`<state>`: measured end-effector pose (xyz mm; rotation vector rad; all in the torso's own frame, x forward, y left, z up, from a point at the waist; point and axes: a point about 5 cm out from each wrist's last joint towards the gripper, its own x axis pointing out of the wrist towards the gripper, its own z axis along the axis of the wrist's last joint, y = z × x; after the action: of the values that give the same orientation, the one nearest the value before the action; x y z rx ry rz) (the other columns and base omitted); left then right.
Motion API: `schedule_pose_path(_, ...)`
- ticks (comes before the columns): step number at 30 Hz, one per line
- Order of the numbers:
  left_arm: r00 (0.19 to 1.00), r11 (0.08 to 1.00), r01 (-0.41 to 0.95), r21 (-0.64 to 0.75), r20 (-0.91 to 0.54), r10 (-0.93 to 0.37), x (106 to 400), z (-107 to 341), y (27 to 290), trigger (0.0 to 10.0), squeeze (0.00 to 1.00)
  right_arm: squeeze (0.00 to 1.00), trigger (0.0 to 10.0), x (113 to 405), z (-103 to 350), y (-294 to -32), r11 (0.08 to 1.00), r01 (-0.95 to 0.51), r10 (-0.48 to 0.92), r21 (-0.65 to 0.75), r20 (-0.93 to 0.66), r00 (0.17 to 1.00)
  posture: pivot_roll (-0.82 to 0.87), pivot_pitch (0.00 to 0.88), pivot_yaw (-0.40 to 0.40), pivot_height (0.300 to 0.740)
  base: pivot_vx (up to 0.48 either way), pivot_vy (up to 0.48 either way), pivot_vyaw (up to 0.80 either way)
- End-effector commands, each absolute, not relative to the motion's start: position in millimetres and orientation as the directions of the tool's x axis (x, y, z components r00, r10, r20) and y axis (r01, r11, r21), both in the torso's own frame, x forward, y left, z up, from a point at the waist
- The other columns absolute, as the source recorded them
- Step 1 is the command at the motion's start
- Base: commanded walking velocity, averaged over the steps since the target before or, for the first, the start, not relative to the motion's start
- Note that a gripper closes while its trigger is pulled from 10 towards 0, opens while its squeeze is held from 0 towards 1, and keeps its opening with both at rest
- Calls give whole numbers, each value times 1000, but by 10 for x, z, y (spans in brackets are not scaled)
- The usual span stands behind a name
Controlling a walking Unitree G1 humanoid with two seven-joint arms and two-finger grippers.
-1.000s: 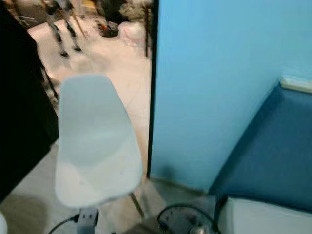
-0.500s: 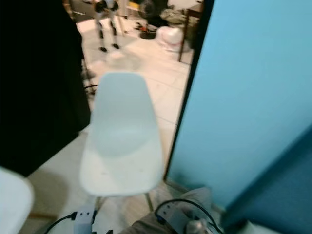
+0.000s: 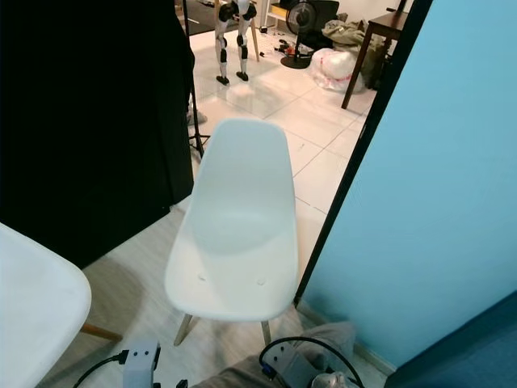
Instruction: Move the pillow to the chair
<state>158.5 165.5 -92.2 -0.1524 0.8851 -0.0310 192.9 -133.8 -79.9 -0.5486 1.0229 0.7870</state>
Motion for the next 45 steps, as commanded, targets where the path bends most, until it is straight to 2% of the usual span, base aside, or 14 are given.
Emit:
schedule_pose_path(1,585,987,-40,-154,-805,-102,1451,-988,1608,10000,0,0,10000,1848,-835,-1317,579,-815,326,-17,-912,250,93,60,-121,740,0,0,0)
schedule_pose_path(14,591,987,-44,-154,-800,-99,1478,-977,1616,10000,0,0,10000,1909,-810,-1331,648,-761,322,-22,-898,299,85,61,-120,740,0,0,123)
schedule_pose_path(21,619,991,-45,-123,-783,-69,1531,-949,1650,10000,0,0,10000,1944,-771,-1258,717,-695,412,51,-836,363,78,59,-121,740,0,0,0)
schedule_pose_path(24,677,982,-137,-126,-736,0,1671,-872,1768,10000,0,0,10000,1976,-726,-1198,761,-635,488,134,-763,424,84,58,-129,740,0,0,0)
schedule_pose_path(26,709,980,-160,-118,-704,31,1764,-813,1846,10000,0,0,10000,2345,-478,-1015,751,-644,554,143,-667,498,85,55,-134,740,0,0,0)
schedule_pose_path(27,709,980,-160,-118,-704,31,1764,-813,1846,10000,0,0,10000,2345,-478,-1015,751,-644,554,143,-667,498,85,55,-134,740,0,0,0)
schedule_pose_path(31,763,979,-194,-70,-638,106,1936,-681,2048,10000,0,0,10000,2911,53,-754,712,-701,624,33,-486,611,95,42,-145,740,0,0,0)
schedule_pose_path(36,776,974,-221,-50,-613,145,1975,-634,2144,10000,0,0,10000,3110,316,-644,708,-705,663,39,-379,645,103,33,-151,740,0,0,0)
schedule_pose_path(38,777,970,-239,-45,-607,164,1970,-625,2189,10000,0,0,10000,3260,555,-540,703,-709,691,51,-281,666,113,22,-156,740,0,0,0)
schedule_pose_path(41,774,969,-241,-45,-611,164,1948,-640,2172,10000,0,0,10000,3358,731,-466,696,-716,708,53,-217,672,115,20,-157,740,80,0,0)
schedule_pose_path(45,771,971,-233,-46,-617,156,1928,-659,2134,10000,0,0,10000,3397,795,-447,699,-714,705,37,-201,680,114,21,-155,740,247,0,0)
